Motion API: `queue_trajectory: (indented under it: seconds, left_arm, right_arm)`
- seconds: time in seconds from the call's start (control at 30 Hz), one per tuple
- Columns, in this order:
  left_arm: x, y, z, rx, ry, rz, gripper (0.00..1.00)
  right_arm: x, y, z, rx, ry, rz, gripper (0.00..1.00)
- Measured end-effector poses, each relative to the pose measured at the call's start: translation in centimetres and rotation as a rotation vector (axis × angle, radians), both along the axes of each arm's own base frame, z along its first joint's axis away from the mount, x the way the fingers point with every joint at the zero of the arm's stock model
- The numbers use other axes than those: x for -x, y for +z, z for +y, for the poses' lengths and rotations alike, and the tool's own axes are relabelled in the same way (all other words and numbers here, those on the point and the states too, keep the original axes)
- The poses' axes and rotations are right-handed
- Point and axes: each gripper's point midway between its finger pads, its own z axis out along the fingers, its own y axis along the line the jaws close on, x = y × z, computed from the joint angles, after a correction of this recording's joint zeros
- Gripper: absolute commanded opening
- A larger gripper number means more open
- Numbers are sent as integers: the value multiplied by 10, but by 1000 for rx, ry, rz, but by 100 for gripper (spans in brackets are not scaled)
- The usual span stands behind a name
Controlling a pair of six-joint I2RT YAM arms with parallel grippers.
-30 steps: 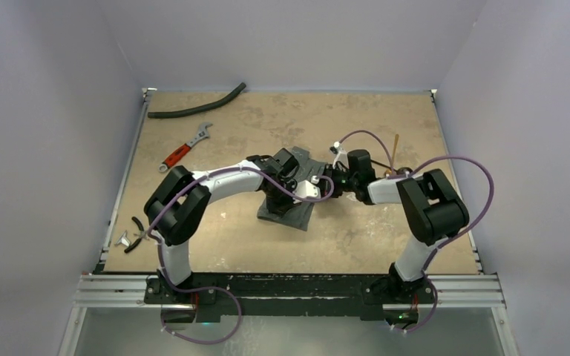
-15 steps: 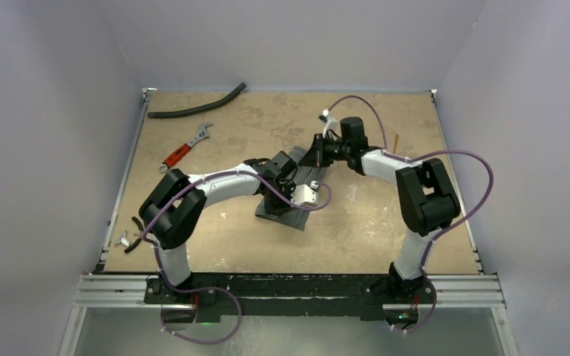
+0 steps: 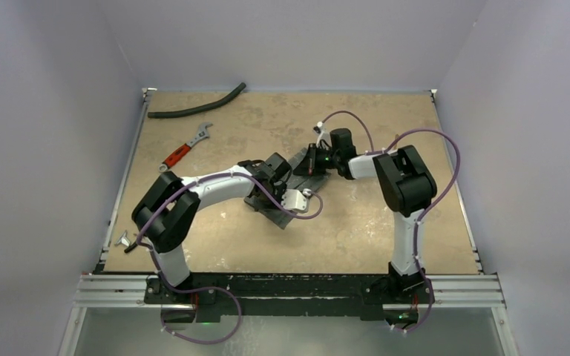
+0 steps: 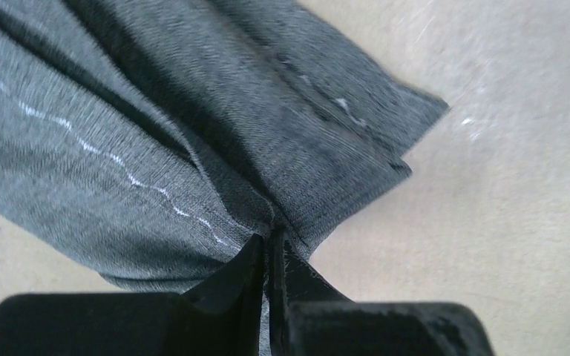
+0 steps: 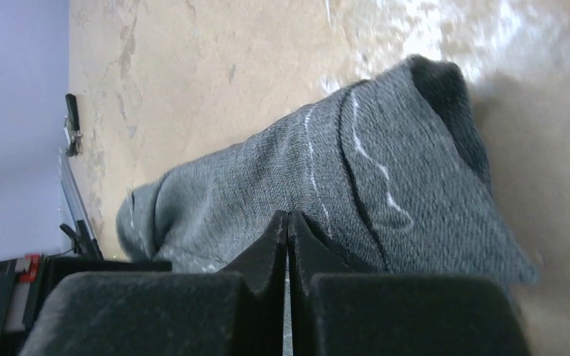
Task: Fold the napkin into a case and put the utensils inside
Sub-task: Rotate the 2/3-rectangle-folded napkin from the center of the board.
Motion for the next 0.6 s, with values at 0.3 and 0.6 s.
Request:
queue_trajectory:
  seconds: [0.3, 0.6]
  left_arm:
    - [-23, 1, 23, -64, 2, -105, 29]
    - [-47, 21, 25, 38, 108, -25, 93]
  right_arm:
    - [34, -1, -29, 20, -77, 0, 0]
    - [66, -6, -45, -64, -223, 11, 0]
